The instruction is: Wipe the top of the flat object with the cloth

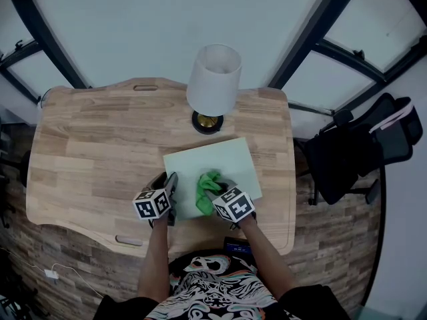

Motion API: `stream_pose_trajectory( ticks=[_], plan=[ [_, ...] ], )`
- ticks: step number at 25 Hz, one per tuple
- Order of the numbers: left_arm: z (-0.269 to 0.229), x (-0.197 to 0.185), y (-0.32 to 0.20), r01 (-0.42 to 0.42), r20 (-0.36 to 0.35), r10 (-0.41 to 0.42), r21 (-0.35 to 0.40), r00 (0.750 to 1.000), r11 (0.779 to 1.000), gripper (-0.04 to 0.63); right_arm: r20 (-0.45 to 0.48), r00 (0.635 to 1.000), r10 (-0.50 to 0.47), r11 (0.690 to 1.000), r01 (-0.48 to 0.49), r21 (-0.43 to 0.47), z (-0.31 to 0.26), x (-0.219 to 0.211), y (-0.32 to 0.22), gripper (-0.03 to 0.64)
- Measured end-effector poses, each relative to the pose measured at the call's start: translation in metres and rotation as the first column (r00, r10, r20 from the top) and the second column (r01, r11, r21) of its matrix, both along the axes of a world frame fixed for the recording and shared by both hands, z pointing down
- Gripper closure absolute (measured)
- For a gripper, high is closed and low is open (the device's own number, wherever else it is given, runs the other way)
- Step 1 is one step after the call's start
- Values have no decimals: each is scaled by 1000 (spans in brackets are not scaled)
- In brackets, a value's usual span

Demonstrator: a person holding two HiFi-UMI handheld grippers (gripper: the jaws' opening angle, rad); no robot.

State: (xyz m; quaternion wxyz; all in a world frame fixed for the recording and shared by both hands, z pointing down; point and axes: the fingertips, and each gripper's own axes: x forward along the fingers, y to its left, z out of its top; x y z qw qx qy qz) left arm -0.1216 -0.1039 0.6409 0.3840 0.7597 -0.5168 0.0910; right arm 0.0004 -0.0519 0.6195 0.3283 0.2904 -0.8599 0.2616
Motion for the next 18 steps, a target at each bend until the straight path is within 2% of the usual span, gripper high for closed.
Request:
stream_pose_trajectory(
  ticks=[18],
  plan=[
    [0, 0, 0, 2, -3, -2, 6, 1000, 1000, 430, 40, 980, 193, 981, -193, -14, 1, 58, -15, 531]
  ],
)
